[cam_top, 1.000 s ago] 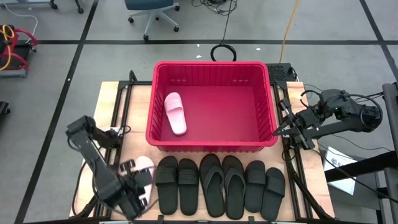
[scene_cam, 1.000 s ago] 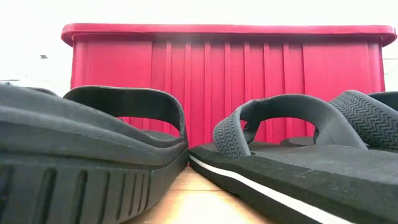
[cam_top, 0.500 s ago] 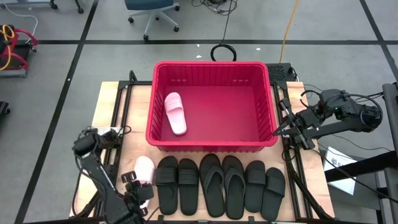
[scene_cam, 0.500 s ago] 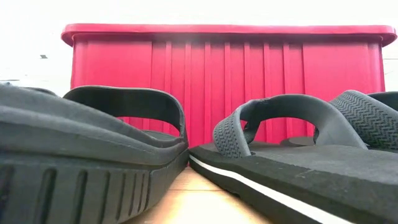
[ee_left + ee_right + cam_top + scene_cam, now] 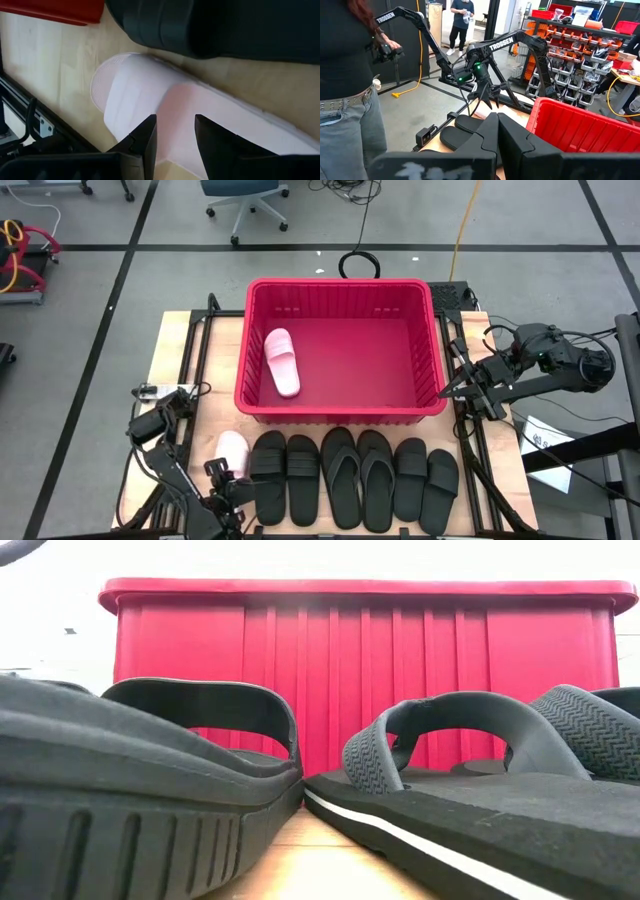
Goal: Pick and place slides into bin
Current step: Put the pink slide into the bin
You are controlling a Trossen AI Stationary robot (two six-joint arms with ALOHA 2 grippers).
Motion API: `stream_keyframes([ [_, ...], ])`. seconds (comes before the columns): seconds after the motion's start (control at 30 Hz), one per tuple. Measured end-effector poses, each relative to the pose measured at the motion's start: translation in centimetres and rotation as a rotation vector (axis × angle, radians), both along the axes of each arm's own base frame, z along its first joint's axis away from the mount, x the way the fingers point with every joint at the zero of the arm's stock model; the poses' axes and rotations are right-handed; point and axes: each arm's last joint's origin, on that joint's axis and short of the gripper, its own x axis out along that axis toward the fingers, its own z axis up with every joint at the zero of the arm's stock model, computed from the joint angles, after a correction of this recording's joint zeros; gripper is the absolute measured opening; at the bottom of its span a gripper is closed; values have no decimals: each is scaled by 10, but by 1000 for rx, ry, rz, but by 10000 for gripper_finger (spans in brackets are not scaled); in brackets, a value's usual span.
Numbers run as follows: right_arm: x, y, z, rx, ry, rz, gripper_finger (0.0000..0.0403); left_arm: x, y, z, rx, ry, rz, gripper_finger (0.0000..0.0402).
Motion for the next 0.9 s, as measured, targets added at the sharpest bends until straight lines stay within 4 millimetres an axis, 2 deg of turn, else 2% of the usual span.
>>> stream_keyframes([
  [0.23,0,0,0,0,0,0,0,3,10,-8,42,18,9,129],
  [0.53,0,0,0,0,0,0,0,-3,24,-27,109,95,13,129],
  [0.9,0,0,0,0,0,1,0,-3,28,-30,137,97,-7,129],
])
